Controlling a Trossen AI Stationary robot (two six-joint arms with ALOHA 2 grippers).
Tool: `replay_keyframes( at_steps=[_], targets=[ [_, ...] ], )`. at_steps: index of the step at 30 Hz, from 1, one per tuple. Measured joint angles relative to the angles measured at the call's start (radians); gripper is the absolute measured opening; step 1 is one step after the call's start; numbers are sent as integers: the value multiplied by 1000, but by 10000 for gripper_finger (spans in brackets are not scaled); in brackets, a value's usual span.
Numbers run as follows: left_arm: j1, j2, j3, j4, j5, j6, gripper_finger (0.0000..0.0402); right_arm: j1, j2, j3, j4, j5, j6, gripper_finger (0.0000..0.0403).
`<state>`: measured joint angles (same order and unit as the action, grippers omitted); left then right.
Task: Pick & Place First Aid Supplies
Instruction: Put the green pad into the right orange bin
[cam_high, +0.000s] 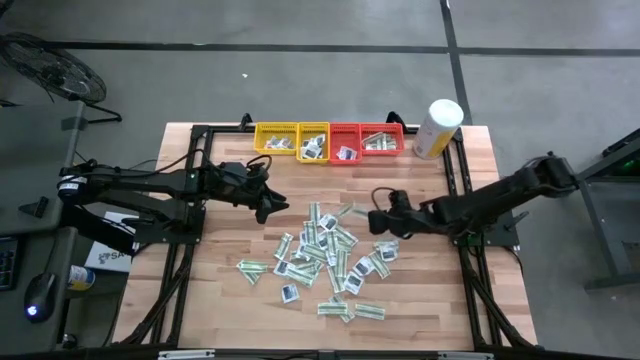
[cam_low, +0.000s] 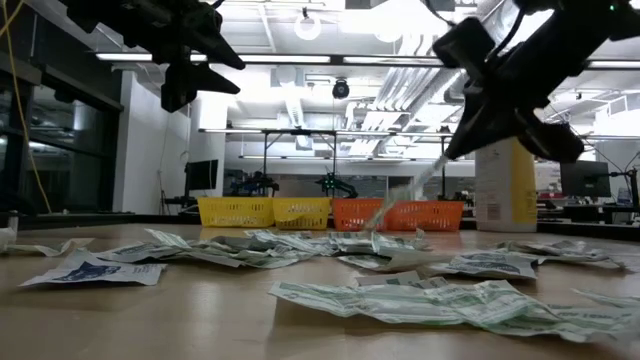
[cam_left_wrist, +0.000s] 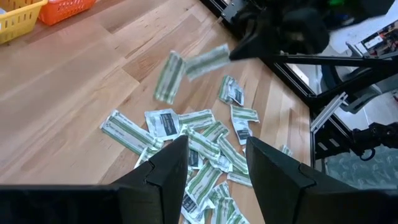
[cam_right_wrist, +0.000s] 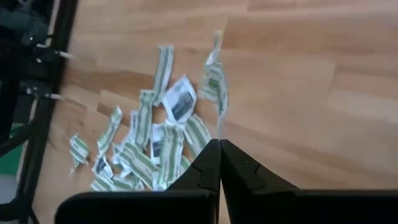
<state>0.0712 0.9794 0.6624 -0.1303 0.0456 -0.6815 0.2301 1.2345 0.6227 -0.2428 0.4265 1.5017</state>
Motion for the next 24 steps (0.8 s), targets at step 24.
replay_keyframes(
  at_steps=[24],
  targets=[
    [0, 0, 0, 7, -104, -67, 161, -560, -326, 0, -134, -220, -757, 0]
  ],
)
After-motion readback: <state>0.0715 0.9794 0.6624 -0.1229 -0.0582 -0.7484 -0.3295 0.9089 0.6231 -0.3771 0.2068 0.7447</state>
